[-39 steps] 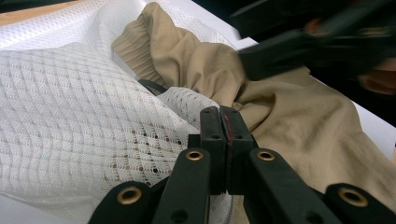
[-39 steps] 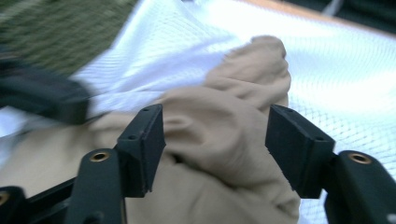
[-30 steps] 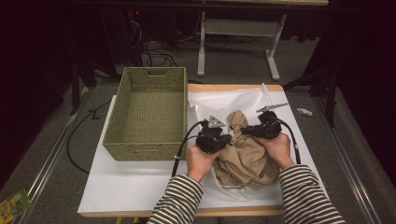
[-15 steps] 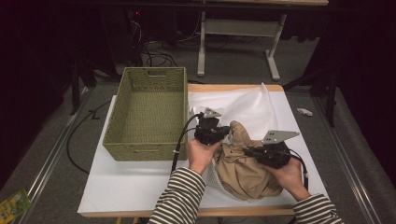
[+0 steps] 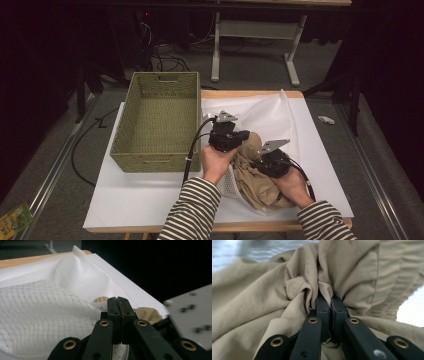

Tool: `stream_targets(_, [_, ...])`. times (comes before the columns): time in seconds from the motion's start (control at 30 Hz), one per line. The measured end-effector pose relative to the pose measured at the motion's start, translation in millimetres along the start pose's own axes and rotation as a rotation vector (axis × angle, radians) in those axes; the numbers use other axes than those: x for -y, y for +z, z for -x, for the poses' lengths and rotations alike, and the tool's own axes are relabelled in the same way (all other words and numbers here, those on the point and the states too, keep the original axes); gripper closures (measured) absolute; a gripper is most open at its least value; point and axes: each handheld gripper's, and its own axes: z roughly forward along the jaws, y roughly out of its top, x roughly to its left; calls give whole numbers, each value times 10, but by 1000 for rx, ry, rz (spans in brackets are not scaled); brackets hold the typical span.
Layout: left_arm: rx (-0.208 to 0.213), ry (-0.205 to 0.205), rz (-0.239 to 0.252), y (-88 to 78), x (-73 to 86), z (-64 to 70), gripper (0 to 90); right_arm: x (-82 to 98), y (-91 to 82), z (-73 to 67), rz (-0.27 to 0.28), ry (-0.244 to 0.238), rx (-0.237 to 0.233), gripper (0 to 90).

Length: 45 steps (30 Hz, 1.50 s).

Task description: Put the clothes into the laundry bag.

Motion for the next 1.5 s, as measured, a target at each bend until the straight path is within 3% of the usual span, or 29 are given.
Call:
stream_targets(0.07, [0, 20, -8, -10, 4, 34, 896, -13, 101, 70, -20, 2, 41, 878])
stream_targets(0.2, [-1, 35, -30, 20, 30, 44, 896, 11, 255, 335, 0, 151, 40, 879])
stream_targets(0.27, [-3, 29, -28, 55, 43, 33, 896, 2, 275, 358, 14, 161, 65, 878])
stream_targets(0.33, [-14, 49, -30, 100, 55, 30, 896, -17, 265, 322, 12, 150, 86, 868])
stream_targets(0.47, [-24, 43, -54, 162, 52, -14, 896, 20, 59, 296, 54, 143, 16, 723])
stream_targets(0.57, [-47, 62, -59, 151, 53, -20, 896, 68, -194, 286, 106, 148, 12, 611])
stream_targets(0.63, [-59, 71, -63, 147, 61, -22, 895, 92, -342, 288, 133, 141, 33, 567])
stream_targets(0.73, [-62, 53, -65, 159, 64, -37, 895, 113, -503, 282, 165, 92, 122, 534])
stream_targets(0.87, [-64, 48, -74, 203, 70, -56, 895, 84, -565, 356, 218, 145, 144, 475])
stream_targets(0.93, [-65, 48, -77, 207, 74, -61, 895, 39, -533, 443, 226, 185, 139, 424])
stream_targets(1.0, [-60, 49, -67, 193, 68, -59, 895, -25, -424, 550, 188, 215, 118, 366])
stream_targets(1.1, [-60, 39, -60, 167, 60, -80, 895, -85, -220, 615, 160, 183, 145, 323])
stream_targets(1.17, [-66, 44, -62, 146, 57, -90, 894, -102, -61, 635, 115, 198, 127, 307])
stream_targets(1.2, [-70, 46, -65, 136, 55, -97, 894, -100, 13, 648, 91, 209, 122, 313])
stream_targets(1.27, [-72, 37, -66, 134, 54, -123, 894, -79, 120, 676, 77, 244, 63, 395])
stream_targets(1.37, [-68, 27, -77, 146, 55, -156, 894, -60, 158, 708, 60, 264, 9, 651])
stream_targets(1.47, [-69, 28, -77, 150, 50, -163, 894, -55, 111, 702, 53, 238, 25, 816])
stream_targets(1.5, [-71, 30, -77, 143, 43, -175, 894, -56, 35, 659, 70, 204, 58, 829])
